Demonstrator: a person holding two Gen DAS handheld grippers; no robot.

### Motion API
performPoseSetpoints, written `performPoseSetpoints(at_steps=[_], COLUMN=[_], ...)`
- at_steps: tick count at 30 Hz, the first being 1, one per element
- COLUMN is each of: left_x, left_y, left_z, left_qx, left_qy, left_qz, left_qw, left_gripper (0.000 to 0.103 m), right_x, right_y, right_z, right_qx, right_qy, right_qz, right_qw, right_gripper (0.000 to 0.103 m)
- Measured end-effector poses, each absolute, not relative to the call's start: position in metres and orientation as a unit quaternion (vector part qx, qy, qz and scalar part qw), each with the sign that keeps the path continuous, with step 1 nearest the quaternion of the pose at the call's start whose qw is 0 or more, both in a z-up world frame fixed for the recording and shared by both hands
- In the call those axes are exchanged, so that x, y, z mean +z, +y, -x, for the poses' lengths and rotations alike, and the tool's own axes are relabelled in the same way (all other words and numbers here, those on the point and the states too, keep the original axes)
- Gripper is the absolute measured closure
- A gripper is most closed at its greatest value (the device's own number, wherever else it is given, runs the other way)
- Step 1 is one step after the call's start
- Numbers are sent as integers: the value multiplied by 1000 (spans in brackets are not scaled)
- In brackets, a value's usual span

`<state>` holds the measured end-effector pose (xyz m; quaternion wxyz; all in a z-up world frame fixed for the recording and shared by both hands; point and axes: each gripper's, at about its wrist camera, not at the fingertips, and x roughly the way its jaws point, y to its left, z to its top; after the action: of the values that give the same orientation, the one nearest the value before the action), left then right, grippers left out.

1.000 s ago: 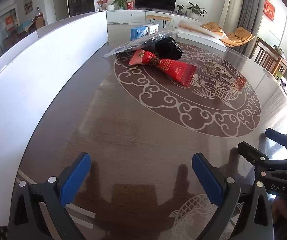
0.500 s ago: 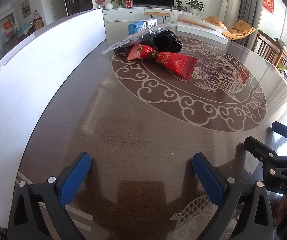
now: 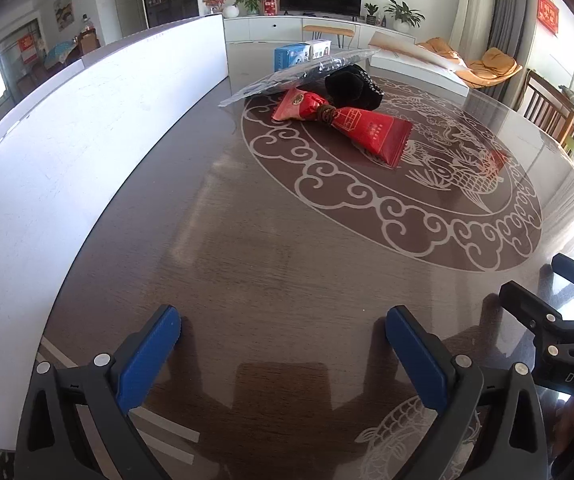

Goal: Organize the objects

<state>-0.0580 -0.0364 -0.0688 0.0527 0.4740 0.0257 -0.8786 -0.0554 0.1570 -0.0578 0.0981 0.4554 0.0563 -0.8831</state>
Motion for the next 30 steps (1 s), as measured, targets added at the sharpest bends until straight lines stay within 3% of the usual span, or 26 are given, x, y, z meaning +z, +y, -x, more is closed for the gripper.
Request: performPoseSetpoints(at_steps=[4, 30], left_x=[-68, -69], left_y=[-52, -52], left_z=[56, 57], left_qx=[-877, -877], left_qy=[48, 47], left_qz=[-470, -469], left_qw=[91, 93], left_gripper=[0, 0], right_x=[-58, -58], right_y=[157, 157], right_z=[55, 55], right_qx=[-883, -883], right_qy=[56, 56], right_qz=[-455, -455], right_qw=[98, 98], right_gripper=[0, 0])
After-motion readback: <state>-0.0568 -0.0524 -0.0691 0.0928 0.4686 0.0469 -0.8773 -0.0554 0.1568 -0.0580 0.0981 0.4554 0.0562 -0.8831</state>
